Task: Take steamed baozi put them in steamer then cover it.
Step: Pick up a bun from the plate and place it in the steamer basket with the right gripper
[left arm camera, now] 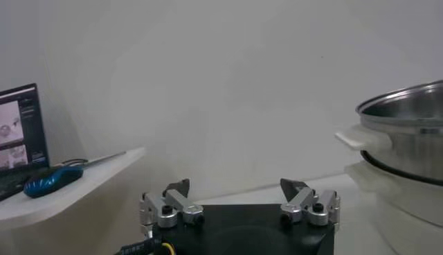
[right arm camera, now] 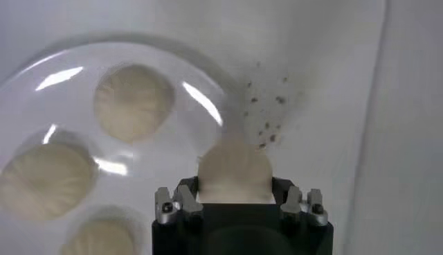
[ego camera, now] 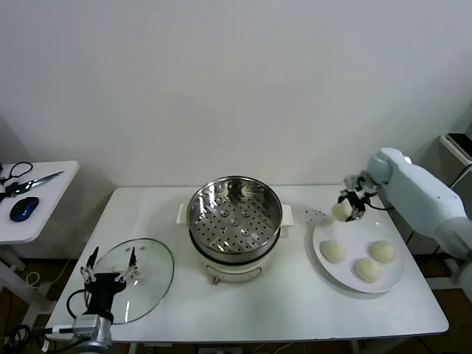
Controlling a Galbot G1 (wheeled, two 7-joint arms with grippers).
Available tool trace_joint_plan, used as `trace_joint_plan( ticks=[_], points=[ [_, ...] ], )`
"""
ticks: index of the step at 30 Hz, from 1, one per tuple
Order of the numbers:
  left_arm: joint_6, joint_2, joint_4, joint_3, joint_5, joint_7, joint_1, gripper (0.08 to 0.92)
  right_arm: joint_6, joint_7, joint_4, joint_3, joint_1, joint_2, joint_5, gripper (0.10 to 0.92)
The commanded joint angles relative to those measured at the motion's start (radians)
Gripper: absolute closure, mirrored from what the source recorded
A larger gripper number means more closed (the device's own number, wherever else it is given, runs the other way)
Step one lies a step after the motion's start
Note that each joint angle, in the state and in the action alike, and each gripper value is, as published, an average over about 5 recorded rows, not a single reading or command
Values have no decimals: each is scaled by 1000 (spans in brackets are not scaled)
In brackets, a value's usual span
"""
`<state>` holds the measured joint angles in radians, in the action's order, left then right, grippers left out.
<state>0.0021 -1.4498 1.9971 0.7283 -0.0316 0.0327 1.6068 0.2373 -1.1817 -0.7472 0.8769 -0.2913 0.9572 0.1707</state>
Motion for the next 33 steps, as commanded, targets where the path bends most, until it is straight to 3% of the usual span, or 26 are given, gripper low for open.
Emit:
trace_joint_plan(
  ticks=[1,7,13,18,25,33],
  points=[
    [-3,-1,0,0,1,-1,7,177,90,-24,-129,305,-299,3,-188,338],
    [-9,-5,-9,-9,3,-1,19,177,182,-29,-217,383,-442,106,-210,337],
    [-6,-3,-1,-16,6,-1,25,177,248,-31,-317,378,-430,221,-130,330],
    [0,11,7,-22,4,2,28,177,327,-7,-372,321,-350,314,57,330],
    [12,25,20,-26,3,2,33,177,442,59,-288,238,-209,439,323,322],
    [16,44,15,-29,8,2,36,177,460,93,-256,213,-88,497,451,321]
  ],
)
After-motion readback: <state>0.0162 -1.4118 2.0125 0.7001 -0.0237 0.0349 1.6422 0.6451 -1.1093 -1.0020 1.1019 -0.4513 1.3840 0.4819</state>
